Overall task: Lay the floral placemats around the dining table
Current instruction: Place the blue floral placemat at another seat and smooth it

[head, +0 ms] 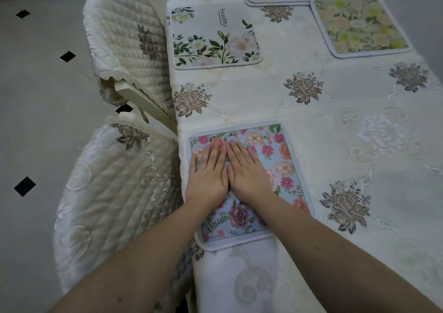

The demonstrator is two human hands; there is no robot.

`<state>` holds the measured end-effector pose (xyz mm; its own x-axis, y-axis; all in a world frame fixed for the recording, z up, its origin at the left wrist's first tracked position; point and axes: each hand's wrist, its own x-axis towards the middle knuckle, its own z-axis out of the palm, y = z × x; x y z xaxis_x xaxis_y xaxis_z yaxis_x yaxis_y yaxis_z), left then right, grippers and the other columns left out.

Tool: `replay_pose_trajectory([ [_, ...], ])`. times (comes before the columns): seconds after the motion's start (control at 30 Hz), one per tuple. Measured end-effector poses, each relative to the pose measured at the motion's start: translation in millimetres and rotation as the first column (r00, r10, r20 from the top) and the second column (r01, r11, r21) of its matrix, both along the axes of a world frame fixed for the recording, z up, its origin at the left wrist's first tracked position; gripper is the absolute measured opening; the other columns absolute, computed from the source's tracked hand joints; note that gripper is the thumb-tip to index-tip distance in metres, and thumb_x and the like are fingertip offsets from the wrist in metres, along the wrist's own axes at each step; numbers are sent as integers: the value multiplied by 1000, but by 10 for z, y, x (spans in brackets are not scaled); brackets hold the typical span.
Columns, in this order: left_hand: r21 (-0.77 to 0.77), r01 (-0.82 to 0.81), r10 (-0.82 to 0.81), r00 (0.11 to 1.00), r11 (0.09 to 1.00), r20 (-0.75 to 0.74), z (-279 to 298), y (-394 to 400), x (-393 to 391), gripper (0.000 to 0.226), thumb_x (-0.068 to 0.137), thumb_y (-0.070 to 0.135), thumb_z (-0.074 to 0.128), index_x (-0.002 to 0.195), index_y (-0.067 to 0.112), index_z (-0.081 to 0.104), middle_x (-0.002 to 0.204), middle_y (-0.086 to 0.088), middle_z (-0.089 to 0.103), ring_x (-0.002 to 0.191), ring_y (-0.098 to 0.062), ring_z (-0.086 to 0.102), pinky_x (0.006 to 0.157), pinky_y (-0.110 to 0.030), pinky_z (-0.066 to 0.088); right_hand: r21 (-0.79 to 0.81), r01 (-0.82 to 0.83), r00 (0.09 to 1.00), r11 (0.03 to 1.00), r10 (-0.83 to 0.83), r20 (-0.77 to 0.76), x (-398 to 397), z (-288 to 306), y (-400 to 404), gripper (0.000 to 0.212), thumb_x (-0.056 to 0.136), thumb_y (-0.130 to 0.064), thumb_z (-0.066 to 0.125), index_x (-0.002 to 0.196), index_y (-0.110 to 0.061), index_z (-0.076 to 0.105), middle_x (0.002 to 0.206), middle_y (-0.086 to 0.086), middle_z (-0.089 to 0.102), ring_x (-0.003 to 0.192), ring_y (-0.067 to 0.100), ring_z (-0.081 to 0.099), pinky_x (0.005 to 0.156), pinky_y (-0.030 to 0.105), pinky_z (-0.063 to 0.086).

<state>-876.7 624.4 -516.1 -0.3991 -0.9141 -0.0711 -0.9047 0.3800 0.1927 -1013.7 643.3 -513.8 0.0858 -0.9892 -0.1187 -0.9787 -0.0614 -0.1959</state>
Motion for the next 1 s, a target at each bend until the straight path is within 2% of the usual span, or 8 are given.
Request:
replay_pose_trajectory([
  [0.1, -10, 10, -10, 1000, 1000, -8, 1, -9, -1, 61, 103, 42, 16, 159, 21, 3, 167, 6, -4, 153, -13, -7, 122, -45, -4, -5, -29, 1000, 1000, 29, -4, -62, 7, -139, 63, 99, -39, 0, 156, -13, 5, 165, 3, 2, 151, 14, -5, 123, 39, 2],
  [0.23, 11, 20, -20, 999, 1000, -27, 12, -8, 10, 63, 103, 44, 20, 159, 22, 0, 166, 6, -7, 152, -11, -11, 122, -43, -9, -18, 53, 999, 998, -53, 9, -59, 35, -266, 64, 99, -42, 1, 157, -17, 15, 165, 0, 7, 152, 14, 0, 123, 42, 1],
  [0.4, 4, 8, -8, 998, 1000, -65, -9, -4, 17, 62, 103, 43, 25, 159, 25, 6, 167, 7, 0, 153, -11, -6, 123, -44, -4, -16, 155, 988, 988, -154, 21, -161, 26, -272, 62, 100, -50, 11, 158, -26, 9, 165, -1, 2, 152, 16, -2, 123, 44, -1],
  [0.5, 9, -1, 1, 998, 1000, -64, -32, 1, 23, 63, 101, 44, 27, 159, 28, 7, 167, 6, 2, 153, -13, -2, 123, -45, 2, -7, 199, 980, 980, -199, 28, -242, 47, -271, 61, 101, -48, 15, 157, -28, 7, 165, 1, 2, 152, 17, -2, 123, 43, -2],
  [0.63, 7, -5, 5, 999, 1000, -35, -32, 11, 31, 64, 99, 47, 25, 159, 27, 12, 166, 2, 7, 153, -19, 5, 122, -43, -1, -11, 278, 960, 961, -277, 34, -380, 65, -239, 60, 101, -46, 16, 158, -27, 5, 166, -1, 1, 151, 14, -5, 123, 41, -3],
  [0.87, 29, 18, -17, 1000, 999, -13, 19, 8, -6, 66, 99, 50, 16, 159, 23, 10, 166, -1, 3, 153, -24, 2, 123, -46, -2, -29, 401, 915, 915, -399, 58, -767, 67, 2, 61, 102, -46, 18, 158, -24, 9, 165, 1, 3, 152, 15, 1, 123, 40, 2],
  [1.0, 82, 80, -78, 997, 993, -23, 71, -164, -243, 66, 101, 51, 11, 159, 21, -1, 165, 2, -7, 153, -16, -10, 123, -43, -7, -46, 407, 913, 912, -405, 46, -771, 26, 3, 61, 102, -46, 18, 158, -22, 11, 165, 1, 5, 152, 16, 3, 123, 40, 3],
])
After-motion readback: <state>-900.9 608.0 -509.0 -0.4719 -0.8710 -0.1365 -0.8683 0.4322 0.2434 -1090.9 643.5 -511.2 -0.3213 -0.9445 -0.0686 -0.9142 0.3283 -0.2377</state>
